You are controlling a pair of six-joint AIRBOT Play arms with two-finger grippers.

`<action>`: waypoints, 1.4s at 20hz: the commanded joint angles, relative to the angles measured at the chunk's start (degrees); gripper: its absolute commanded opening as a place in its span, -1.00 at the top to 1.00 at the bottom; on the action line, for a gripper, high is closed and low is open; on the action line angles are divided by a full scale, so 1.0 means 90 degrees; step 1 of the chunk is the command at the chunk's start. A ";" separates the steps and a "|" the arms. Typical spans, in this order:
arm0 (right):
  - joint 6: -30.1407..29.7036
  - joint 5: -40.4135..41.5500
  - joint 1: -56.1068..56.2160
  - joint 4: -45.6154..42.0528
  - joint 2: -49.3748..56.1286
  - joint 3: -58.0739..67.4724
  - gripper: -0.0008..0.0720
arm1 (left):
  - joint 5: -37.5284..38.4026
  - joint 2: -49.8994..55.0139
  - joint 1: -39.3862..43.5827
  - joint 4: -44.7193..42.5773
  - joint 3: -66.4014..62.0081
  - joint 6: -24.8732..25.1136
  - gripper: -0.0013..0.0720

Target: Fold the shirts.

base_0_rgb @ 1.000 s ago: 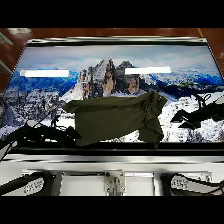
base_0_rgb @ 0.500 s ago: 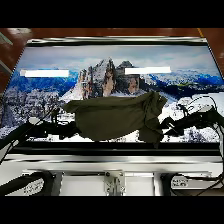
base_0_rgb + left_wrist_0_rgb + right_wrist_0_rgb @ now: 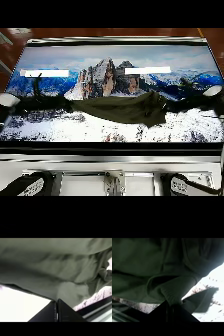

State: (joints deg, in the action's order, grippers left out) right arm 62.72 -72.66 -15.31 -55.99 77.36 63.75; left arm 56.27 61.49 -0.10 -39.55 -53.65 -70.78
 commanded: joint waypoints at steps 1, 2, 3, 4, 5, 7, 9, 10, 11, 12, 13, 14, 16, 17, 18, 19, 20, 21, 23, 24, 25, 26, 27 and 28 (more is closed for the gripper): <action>-0.0049 -0.0092 0.0044 -0.0325 -0.1486 0.1960 0.79 | 0.0289 -0.0775 -0.0034 -0.0942 -0.2433 -0.0019 0.86; -0.0032 0.0097 0.0046 -0.0454 -0.1914 0.2599 0.79 | 0.0238 -0.0969 -0.0034 -0.1018 -0.3291 -0.0250 0.86; 0.0046 0.0403 0.0046 -0.0566 -0.2348 0.3220 0.79 | 0.0083 -0.1151 -0.0032 -0.1013 -0.4082 -0.0476 0.86; 0.0078 0.0833 0.0046 -0.0670 -0.2710 0.3704 0.79 | -0.0131 -0.1309 -0.0032 -0.1013 -0.4711 -0.0614 0.86; 0.0182 0.1209 0.0046 -0.0782 -0.3062 0.4143 0.79 | -0.0359 -0.1467 -0.0032 -0.1015 -0.5221 -0.0668 0.86; 0.0413 0.1634 0.0046 -0.1056 -0.3626 0.4707 0.79 | -0.0750 -0.1785 -0.0034 -0.1018 -0.5892 -0.0675 0.86; 0.0612 0.1649 0.0046 -0.1333 -0.4053 0.4940 0.79 | -0.0797 -0.2062 -0.0034 -0.1025 -0.6086 -0.0882 0.86; 0.0702 0.1627 0.0046 -0.1460 -0.4228 0.4940 0.79 | -0.0675 -0.2186 -0.0034 -0.1139 -0.6086 -0.0933 0.86; 0.0736 0.1542 0.0046 -0.1622 -0.4359 0.4940 0.79 | -0.0345 -0.2273 -0.0034 -0.1518 -0.6086 -0.0937 0.86; 0.0738 0.1426 0.0046 -0.1800 -0.4435 0.4940 0.79 | 0.0117 -0.2314 -0.0034 -0.2013 -0.6086 -0.1052 0.86; 0.0736 0.1277 0.0046 -0.1974 -0.4466 0.4940 0.79 | 0.0600 -0.2317 -0.0034 -0.2492 -0.6086 -0.1353 0.86; 0.0738 0.1115 0.0046 -0.2098 -0.4473 0.4937 0.79 | 0.1076 -0.2288 -0.0034 -0.2834 -0.6084 -0.1554 0.86; 0.0777 0.0765 0.0046 -0.2123 -0.4347 0.4937 0.79 | 0.1576 -0.2242 -0.0034 -0.3096 -0.5945 -0.1554 0.86; 0.0797 0.0449 0.0046 -0.2108 -0.4218 0.4937 0.79 | 0.1656 -0.2239 -0.0034 -0.3169 -0.5778 -0.1554 0.86; 0.0845 -0.0049 0.0046 -0.2103 -0.4017 0.4937 0.79 | 0.1659 -0.2239 -0.0034 -0.3232 -0.5549 -0.1554 0.86; 0.0957 -0.0646 0.0046 -0.2101 -0.3767 0.4937 0.79 | 0.1661 -0.2239 -0.0034 -0.3269 -0.5229 -0.1554 0.86; 0.1093 -0.1336 0.0046 -0.2108 -0.3436 0.4913 0.79 | 0.1659 -0.2239 -0.0034 -0.3342 -0.4867 -0.1554 0.86; 0.1280 -0.1836 0.0046 -0.2110 -0.3109 0.4806 0.79 | 0.1659 -0.2229 -0.0034 -0.3456 -0.4398 -0.1557 0.86; 0.1511 -0.2038 0.0053 -0.2030 -0.2443 0.4182 0.79 | 0.1644 -0.2144 -0.0034 -0.3920 -0.3347 -0.1979 0.86; 0.1528 -0.1724 0.0129 -0.2001 -0.2120 0.3757 0.79 | 0.1615 -0.2045 -0.0034 -0.4194 -0.2817 -0.2222 0.86; 0.1579 -0.1173 0.0282 -0.2006 -0.1744 0.3283 0.79 | 0.1530 -0.1870 -0.0034 -0.4461 -0.2283 -0.2450 0.86; 0.1736 -0.0495 0.0493 -0.2006 -0.1309 0.2880 0.79 | 0.1358 -0.1647 -0.0039 -0.4609 -0.1870 -0.2635 0.86; 0.1892 0.0134 0.0748 -0.2001 -0.0850 0.2654 0.79 | 0.1115 -0.1324 -0.0078 -0.4631 -0.1566 -0.2676 0.86; 0.1970 0.0724 0.1069 -0.1991 -0.0301 0.2616 0.79 | 0.0962 -0.0962 -0.0129 -0.4631 -0.1455 -0.2691 0.86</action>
State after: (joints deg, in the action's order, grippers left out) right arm 77.30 -77.87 -10.41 -74.00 64.31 92.90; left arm 68.25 47.29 -0.67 -77.06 -74.98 -91.55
